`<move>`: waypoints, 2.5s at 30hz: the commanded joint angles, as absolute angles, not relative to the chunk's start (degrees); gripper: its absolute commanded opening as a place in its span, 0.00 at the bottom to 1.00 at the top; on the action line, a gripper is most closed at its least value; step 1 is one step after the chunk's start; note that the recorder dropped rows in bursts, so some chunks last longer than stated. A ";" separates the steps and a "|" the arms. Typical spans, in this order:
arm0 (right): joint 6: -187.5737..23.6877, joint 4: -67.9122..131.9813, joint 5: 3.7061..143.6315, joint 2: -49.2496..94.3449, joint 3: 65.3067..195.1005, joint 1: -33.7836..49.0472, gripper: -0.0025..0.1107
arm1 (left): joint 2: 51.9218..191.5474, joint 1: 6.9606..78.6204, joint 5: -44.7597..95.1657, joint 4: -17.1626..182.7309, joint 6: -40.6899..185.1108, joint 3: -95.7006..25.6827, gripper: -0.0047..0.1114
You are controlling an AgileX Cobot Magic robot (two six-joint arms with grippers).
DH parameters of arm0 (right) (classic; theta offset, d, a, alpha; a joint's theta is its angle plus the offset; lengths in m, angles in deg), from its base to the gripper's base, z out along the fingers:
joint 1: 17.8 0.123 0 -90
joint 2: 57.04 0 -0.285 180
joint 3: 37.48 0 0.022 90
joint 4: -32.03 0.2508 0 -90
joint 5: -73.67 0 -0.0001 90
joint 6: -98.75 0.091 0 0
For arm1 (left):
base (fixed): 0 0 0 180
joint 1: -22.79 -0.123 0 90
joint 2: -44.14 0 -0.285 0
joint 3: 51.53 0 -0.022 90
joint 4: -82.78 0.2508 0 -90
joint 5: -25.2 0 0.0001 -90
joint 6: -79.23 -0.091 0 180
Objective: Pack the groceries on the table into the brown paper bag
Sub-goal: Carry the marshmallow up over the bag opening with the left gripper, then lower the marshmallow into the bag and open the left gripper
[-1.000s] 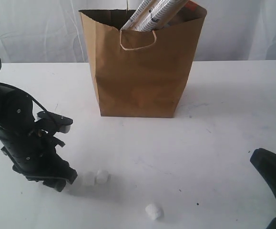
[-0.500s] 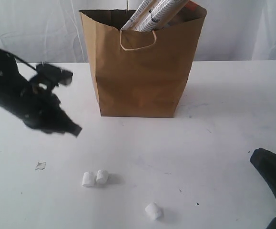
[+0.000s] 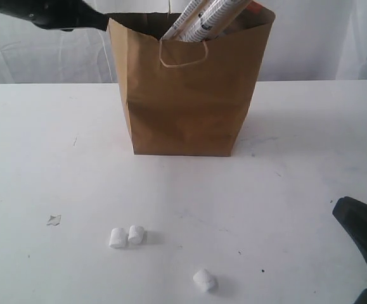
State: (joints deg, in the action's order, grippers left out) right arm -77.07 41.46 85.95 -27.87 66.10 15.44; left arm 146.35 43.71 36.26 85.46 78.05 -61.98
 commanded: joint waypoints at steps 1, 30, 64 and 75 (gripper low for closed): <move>-76.95 41.48 86.20 -28.27 65.78 15.15 0.02 | 150.26 43.84 32.51 84.56 78.09 -67.03 0.04; -76.95 41.48 86.20 -28.27 65.78 15.15 0.02 | 158.47 47.17 -5.75 114.04 115.36 -59.60 0.04; -76.95 41.48 86.20 -28.27 65.78 15.15 0.02 | 159.27 47.17 -9.36 129.07 149.95 -59.71 0.54; -76.95 41.48 86.20 -28.27 65.78 15.15 0.02 | 159.13 47.17 -12.80 131.71 148.59 -59.71 0.50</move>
